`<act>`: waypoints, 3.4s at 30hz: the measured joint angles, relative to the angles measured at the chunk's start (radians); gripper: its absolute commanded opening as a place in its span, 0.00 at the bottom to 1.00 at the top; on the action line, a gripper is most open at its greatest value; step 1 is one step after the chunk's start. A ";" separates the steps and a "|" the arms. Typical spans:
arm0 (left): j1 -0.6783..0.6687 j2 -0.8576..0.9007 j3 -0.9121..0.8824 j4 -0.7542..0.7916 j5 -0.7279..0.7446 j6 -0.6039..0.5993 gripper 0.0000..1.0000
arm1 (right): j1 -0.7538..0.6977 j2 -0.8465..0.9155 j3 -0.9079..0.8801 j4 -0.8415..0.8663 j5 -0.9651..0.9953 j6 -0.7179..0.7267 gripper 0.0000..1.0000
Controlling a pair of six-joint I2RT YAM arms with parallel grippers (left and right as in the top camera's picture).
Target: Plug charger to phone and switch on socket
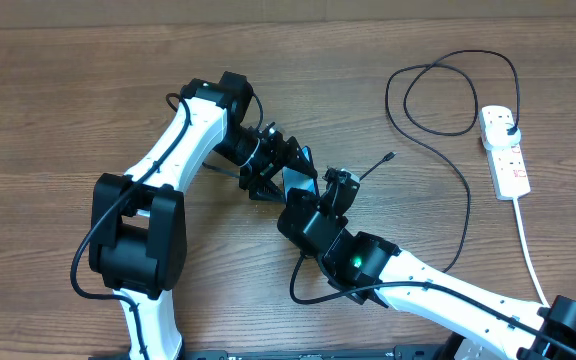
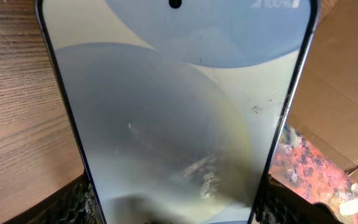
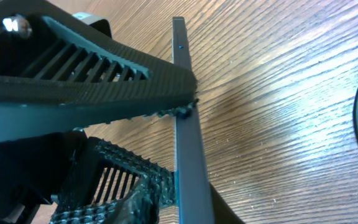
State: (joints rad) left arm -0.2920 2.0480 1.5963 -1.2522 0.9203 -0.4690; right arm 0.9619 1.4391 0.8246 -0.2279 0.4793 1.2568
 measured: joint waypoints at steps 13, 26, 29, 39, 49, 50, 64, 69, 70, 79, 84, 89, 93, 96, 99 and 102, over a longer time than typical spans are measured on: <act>0.000 0.000 0.000 -0.001 0.004 0.000 0.78 | 0.000 0.000 0.000 -0.004 0.002 0.000 0.13; 0.002 0.000 0.001 -0.004 0.018 0.001 1.00 | 0.000 0.000 0.000 -0.003 -0.002 0.000 0.13; 0.002 0.000 0.002 -0.004 0.020 0.000 1.00 | -0.001 0.000 0.000 -0.003 -0.001 0.000 0.11; 0.084 0.000 0.002 -0.063 0.024 0.073 1.00 | -0.058 -0.021 -0.001 -0.104 -0.005 0.000 0.04; 0.300 0.000 0.008 -0.348 0.024 0.366 1.00 | -0.059 -0.206 -0.001 -0.122 0.000 0.000 0.04; 0.322 0.000 0.008 -0.375 0.024 0.407 1.00 | -0.059 -0.226 -0.001 -0.135 0.006 -0.001 0.04; 0.562 -0.388 0.009 -0.433 -0.007 0.703 0.99 | -0.097 -0.455 -0.001 -0.465 0.105 0.110 0.04; 0.628 -0.664 -0.005 -0.415 -0.029 0.716 1.00 | -0.124 -0.509 -0.001 -0.558 0.113 0.177 0.04; 0.640 -0.709 -0.016 -0.404 -0.034 0.716 1.00 | -0.124 -0.516 -0.001 -0.562 0.113 0.183 0.04; 0.693 -1.028 -0.359 -0.059 -0.054 0.558 0.99 | -0.124 -0.525 -0.003 -0.498 0.112 0.236 0.04; 0.694 -0.981 -0.644 0.204 0.014 0.293 0.99 | -0.124 -0.492 -0.006 -0.426 0.097 0.301 0.04; 0.691 -0.872 -0.824 0.432 0.201 0.090 1.00 | -0.124 -0.419 -0.008 -0.274 0.025 0.330 0.04; 0.671 -0.776 -0.868 0.469 0.338 -0.014 1.00 | -0.124 -0.333 -0.009 -0.177 -0.069 0.341 0.04; 0.645 -0.718 -0.870 0.474 0.417 -0.053 1.00 | -0.124 -0.264 -0.011 -0.091 -0.163 0.346 0.04; 0.616 -0.687 -0.870 0.476 0.457 -0.076 1.00 | -0.124 -0.208 -0.013 -0.008 -0.270 0.348 0.04; 0.590 -0.682 -0.871 0.495 0.458 -0.116 1.00 | -0.124 -0.180 -0.013 0.034 -0.364 0.348 0.04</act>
State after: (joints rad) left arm 0.2977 1.3663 0.7258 -0.7574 1.3781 -0.5854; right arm 0.8375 1.2587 0.8112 -0.1944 0.1158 1.6043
